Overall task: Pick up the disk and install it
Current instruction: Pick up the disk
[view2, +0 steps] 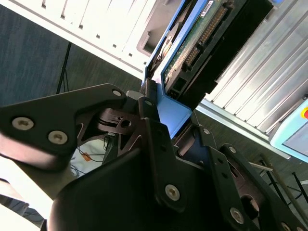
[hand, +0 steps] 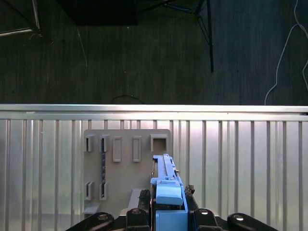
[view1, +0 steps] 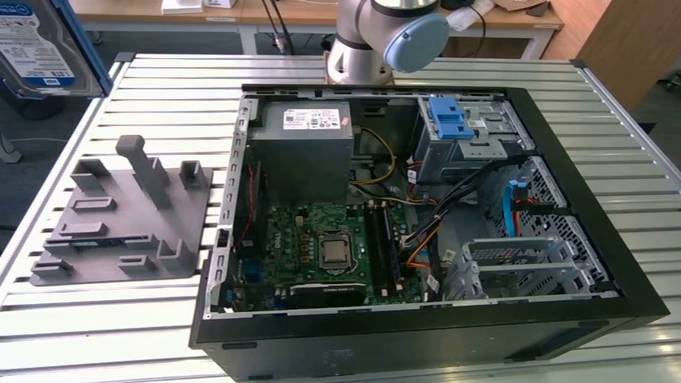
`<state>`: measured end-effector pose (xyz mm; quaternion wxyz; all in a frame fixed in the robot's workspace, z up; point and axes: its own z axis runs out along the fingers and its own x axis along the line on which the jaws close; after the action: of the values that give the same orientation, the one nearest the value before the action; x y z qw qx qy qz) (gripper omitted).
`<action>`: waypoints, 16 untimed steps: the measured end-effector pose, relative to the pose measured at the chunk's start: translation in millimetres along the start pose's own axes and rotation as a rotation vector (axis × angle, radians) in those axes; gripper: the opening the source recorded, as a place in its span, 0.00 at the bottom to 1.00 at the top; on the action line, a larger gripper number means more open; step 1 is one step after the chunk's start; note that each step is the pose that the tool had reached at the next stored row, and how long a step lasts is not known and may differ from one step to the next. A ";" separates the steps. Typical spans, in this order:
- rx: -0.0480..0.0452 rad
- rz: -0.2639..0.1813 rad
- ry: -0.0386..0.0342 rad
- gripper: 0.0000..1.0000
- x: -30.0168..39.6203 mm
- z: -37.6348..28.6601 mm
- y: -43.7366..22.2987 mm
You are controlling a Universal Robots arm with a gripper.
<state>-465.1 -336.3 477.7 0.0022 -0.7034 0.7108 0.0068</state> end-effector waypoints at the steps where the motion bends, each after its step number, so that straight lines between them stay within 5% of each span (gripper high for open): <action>1: 0.0000 0.000 0.0000 0.36 0.9 0.0 -0.1; 9: -0.0002 0.000 0.0000 0.36 2.6 -3.0 -4.0; 16: -0.0003 0.000 0.0000 0.36 2.4 -16.1 -5.2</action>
<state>-459.8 -339.0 493.7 0.0021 -0.7034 0.7108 0.0069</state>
